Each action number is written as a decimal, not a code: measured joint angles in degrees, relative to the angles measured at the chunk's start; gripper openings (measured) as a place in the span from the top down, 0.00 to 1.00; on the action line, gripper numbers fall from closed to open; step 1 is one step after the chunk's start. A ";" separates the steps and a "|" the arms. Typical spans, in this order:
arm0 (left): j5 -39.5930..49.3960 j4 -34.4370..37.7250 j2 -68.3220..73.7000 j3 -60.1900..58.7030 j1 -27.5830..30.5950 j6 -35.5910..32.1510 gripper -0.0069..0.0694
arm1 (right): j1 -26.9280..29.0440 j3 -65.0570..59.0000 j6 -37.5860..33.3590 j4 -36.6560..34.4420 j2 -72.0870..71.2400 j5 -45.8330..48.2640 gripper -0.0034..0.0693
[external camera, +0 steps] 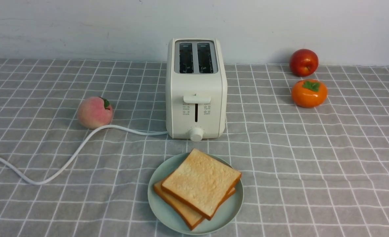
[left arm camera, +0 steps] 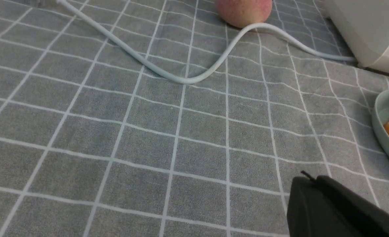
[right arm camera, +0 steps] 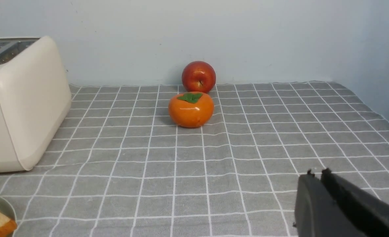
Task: Take toasted bread from bread machine on grey coffee table place on plate.
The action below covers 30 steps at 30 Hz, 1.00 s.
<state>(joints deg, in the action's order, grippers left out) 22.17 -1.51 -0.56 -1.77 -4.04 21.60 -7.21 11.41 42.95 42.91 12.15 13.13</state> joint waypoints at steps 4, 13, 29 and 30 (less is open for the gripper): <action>-0.09 1.51 0.00 0.00 0.00 0.00 0.91 | 0.00 -0.06 0.00 0.18 0.00 0.00 0.89; -0.04 1.51 0.00 0.00 0.00 0.00 0.90 | 0.00 -0.11 0.05 0.18 0.00 0.06 0.88; -0.03 1.51 0.00 0.00 0.00 0.00 0.89 | 0.00 -0.11 -13.96 -23.62 0.00 -3.43 0.85; -0.03 1.51 0.00 0.00 0.00 0.00 0.89 | 0.00 -0.11 -20.68 -31.30 0.00 -3.68 0.85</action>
<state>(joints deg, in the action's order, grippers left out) 22.14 0.00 -0.56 -1.77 -4.04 21.60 -7.21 11.30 22.27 11.60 12.15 9.45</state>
